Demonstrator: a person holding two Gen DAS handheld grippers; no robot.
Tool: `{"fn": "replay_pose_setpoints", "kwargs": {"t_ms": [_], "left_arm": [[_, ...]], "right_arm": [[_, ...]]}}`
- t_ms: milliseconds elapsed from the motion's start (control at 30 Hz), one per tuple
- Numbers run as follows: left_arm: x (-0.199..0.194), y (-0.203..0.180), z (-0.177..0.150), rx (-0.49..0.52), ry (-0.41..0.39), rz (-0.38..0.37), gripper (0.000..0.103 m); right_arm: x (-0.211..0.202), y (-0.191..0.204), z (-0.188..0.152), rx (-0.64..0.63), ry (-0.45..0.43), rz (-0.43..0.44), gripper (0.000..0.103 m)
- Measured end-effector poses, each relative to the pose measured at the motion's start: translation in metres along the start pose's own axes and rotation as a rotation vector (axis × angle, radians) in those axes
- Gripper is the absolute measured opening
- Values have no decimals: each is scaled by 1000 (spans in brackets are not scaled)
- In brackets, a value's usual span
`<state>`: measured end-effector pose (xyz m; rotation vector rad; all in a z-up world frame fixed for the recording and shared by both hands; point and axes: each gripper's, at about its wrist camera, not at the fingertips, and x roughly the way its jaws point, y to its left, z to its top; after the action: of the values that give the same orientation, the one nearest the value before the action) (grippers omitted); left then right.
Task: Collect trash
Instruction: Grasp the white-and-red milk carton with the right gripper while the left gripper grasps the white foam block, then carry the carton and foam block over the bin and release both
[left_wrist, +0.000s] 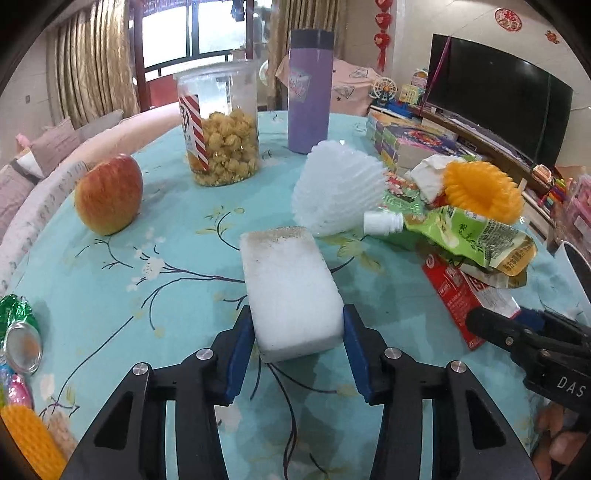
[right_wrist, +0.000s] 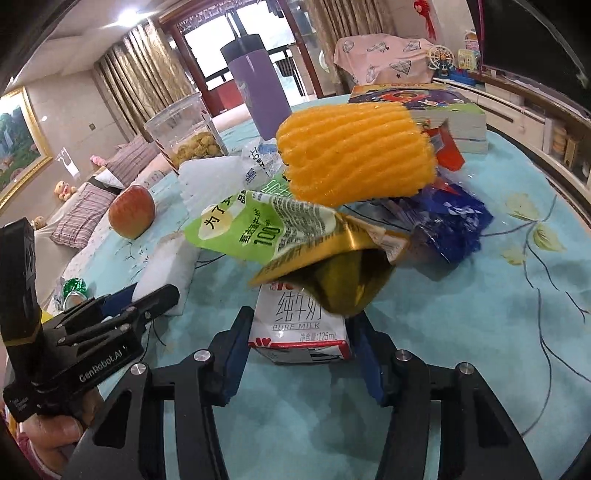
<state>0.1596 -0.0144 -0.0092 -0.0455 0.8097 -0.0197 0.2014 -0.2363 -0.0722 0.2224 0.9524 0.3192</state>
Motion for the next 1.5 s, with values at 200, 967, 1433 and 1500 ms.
{"fn": "replay_pose_setpoints", "kwargs": {"t_ms": [200,967,1433,1500], "left_arm": [[-24,-8,-17,3,-6,-52,45],[-76,-93,-53,174,-29,-251,45],[-85,-139,-60,254,-39,-335,45],[-84,-144,-60,264,-34,-346,45]], "right_arm": [[-27,-16,-18,71,-10,42,53],[-119,-85,-67,204,-119,-96,53],[-140,-100,-69,214,-177,-154,53],[-143,-104,-72,219,-179,-156,53]]}}
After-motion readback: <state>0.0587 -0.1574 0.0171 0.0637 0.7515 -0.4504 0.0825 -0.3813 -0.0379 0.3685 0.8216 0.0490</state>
